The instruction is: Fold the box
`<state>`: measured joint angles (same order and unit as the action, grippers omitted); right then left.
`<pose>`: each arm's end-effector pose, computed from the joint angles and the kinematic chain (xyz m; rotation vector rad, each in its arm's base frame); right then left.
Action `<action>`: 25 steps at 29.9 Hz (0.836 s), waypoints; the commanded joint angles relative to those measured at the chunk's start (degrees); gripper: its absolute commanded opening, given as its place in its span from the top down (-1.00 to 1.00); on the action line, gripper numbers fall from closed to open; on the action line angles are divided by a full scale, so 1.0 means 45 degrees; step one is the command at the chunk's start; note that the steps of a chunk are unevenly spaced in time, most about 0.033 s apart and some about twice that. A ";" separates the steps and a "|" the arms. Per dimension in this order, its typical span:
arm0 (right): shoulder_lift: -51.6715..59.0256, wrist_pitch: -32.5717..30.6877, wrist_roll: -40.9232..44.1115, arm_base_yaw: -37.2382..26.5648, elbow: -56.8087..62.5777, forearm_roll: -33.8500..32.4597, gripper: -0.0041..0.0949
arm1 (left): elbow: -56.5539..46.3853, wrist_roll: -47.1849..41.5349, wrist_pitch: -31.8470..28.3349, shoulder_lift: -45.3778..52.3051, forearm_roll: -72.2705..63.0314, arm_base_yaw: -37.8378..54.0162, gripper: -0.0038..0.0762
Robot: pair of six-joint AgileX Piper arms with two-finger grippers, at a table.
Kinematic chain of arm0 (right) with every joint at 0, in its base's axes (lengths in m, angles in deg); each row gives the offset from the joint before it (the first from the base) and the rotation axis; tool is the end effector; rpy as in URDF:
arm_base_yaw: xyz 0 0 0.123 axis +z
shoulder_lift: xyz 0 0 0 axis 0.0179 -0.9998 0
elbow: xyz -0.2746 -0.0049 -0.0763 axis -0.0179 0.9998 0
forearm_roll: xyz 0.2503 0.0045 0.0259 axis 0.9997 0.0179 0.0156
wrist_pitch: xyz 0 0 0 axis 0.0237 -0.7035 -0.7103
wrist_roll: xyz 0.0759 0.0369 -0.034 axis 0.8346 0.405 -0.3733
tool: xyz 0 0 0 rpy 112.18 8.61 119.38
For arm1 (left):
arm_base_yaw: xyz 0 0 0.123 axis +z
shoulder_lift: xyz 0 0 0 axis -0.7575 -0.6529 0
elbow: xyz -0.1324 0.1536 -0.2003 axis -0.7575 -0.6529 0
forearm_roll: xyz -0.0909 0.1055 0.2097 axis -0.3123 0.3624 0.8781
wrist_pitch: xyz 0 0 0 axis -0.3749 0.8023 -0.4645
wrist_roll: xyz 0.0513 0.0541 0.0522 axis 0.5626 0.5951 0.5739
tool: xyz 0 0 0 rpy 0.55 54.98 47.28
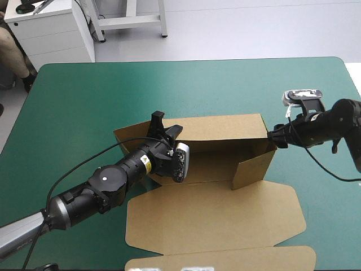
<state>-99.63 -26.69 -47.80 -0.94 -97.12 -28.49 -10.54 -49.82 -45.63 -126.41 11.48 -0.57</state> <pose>0.2652 0.0232 0.3447 -0.2805 2.5840 0.2790 0.2000 -0.2087 0.3180 1.6126 1.0411 0.4590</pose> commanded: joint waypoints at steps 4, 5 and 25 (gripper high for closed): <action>0.1589 0.2174 -0.1801 -0.0078 0.1890 0.0635 -0.41 | 0.0371 -0.0121 0.0139 0.0388 0.0160 0.0004 0.91; 0.1685 0.2363 -0.2094 -0.0078 0.2172 0.0707 -0.41 | 0.0371 -0.0121 0.0102 0.0388 0.0160 0.0004 0.91; 0.1860 0.1178 -0.4926 -0.0078 0.3313 0.2368 -0.41 | 0.0371 -0.0121 0.0105 0.0388 0.0189 0.0004 0.91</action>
<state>-92.76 -19.82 -68.82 -1.05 -80.98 -20.03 -10.54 -49.82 -45.41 -126.41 11.48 -0.51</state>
